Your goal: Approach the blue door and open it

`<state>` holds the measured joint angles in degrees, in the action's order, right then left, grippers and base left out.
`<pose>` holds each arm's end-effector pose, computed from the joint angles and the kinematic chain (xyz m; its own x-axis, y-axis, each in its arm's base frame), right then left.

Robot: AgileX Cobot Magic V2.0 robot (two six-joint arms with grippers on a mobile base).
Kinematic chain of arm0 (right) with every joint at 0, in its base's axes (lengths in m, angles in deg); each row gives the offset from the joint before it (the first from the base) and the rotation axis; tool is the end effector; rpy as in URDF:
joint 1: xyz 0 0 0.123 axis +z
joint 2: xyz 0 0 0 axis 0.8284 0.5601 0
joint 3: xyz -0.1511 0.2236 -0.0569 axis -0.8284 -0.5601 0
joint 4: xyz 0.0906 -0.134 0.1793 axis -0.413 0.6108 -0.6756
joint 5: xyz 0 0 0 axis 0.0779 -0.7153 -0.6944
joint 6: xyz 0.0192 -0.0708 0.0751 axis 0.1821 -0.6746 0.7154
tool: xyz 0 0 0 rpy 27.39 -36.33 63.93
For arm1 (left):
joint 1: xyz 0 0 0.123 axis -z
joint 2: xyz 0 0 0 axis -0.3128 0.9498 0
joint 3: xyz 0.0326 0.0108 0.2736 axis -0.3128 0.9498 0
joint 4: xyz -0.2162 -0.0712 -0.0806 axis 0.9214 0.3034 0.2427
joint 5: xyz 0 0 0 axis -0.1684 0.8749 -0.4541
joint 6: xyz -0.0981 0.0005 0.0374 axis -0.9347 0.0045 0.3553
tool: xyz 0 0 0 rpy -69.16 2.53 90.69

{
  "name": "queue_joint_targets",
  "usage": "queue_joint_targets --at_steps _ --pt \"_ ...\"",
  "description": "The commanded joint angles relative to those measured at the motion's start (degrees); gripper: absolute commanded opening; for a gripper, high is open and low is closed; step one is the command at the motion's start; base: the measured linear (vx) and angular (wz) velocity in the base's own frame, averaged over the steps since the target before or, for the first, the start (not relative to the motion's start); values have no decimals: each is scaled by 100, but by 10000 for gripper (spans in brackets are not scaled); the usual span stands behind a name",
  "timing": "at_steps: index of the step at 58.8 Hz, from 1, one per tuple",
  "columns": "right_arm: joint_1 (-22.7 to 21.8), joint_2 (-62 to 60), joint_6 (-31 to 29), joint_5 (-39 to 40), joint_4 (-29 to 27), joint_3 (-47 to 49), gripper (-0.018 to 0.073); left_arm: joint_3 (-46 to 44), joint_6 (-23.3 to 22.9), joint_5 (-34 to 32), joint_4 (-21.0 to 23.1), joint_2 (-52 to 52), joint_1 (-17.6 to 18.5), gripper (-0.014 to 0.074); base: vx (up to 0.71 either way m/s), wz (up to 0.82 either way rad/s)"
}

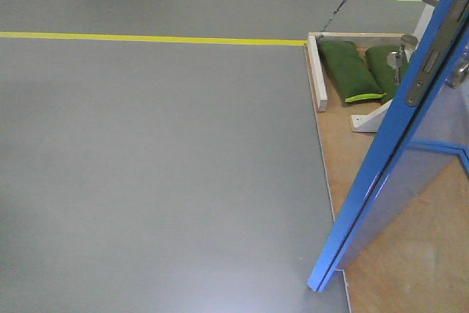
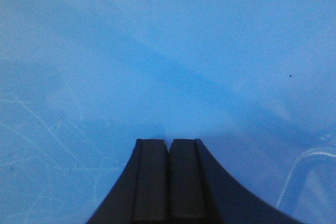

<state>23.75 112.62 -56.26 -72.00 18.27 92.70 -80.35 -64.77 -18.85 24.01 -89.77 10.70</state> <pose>0.3224 -0.1198 0.4782 -0.3216 0.7931 -0.5172 0.1174 0.5754 0.8094 0.0645 0.0111 0.1693 -0.2839 0.0070 -0.9588 -0.1412 0.9888 0.0490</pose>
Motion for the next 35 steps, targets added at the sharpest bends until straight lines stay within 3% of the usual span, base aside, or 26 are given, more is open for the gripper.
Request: queue_joint_targets --at_steps 1,35 --pt "72 -138 -65 361 -465 135 8 -152 -39 -442 15 -79 4 73 6 15" --pt "72 -138 -65 361 -465 135 8 -152 -39 -442 15 -79 4 73 7 13"
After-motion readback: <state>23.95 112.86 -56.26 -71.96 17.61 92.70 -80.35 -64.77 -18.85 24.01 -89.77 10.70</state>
